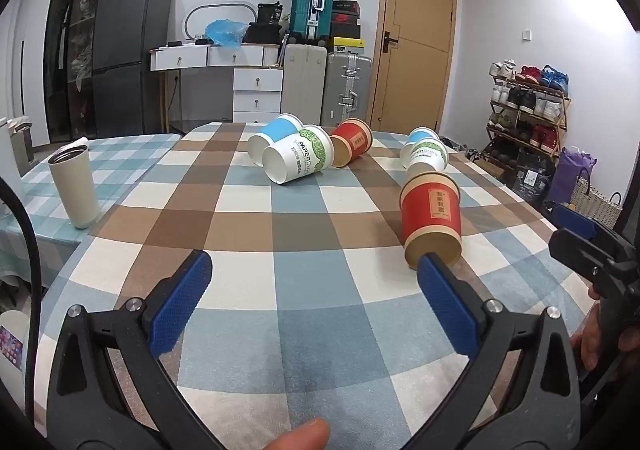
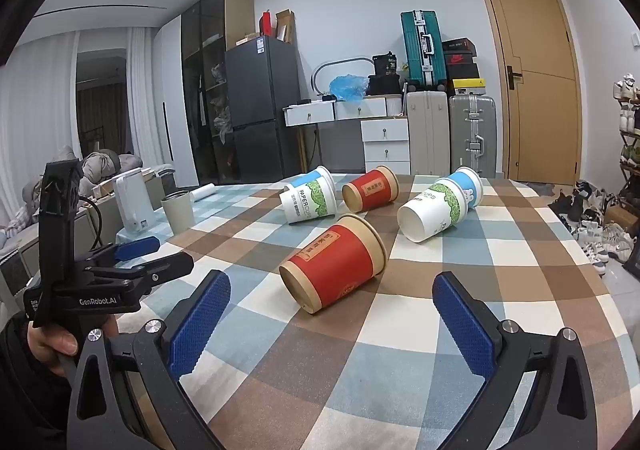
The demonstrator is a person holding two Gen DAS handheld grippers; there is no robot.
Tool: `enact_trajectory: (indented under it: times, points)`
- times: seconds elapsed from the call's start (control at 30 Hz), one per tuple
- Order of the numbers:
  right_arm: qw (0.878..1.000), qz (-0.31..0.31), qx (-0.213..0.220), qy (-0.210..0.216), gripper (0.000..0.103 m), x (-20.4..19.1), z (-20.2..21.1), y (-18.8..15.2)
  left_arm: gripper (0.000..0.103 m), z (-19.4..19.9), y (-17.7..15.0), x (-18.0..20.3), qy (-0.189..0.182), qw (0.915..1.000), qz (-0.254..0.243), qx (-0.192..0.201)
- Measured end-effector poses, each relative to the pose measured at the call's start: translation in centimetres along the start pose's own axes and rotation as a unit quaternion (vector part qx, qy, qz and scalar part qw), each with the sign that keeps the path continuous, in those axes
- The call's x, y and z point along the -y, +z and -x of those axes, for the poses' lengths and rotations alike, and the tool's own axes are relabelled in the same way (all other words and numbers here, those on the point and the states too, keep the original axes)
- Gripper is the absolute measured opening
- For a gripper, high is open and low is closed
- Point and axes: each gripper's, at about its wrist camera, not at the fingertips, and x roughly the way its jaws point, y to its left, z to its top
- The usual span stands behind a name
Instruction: Flip cup upright
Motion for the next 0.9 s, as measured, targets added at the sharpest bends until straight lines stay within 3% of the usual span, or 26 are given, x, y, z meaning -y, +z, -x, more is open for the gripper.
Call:
enact_trajectory:
  times: [0.9]
  points:
    - [1.0,0.0,-0.003,0.0,0.103,0.01,-0.03,0.12,0.102,-0.61,-0.44,0.45,-0.008,0.9999,-0.012,0.0]
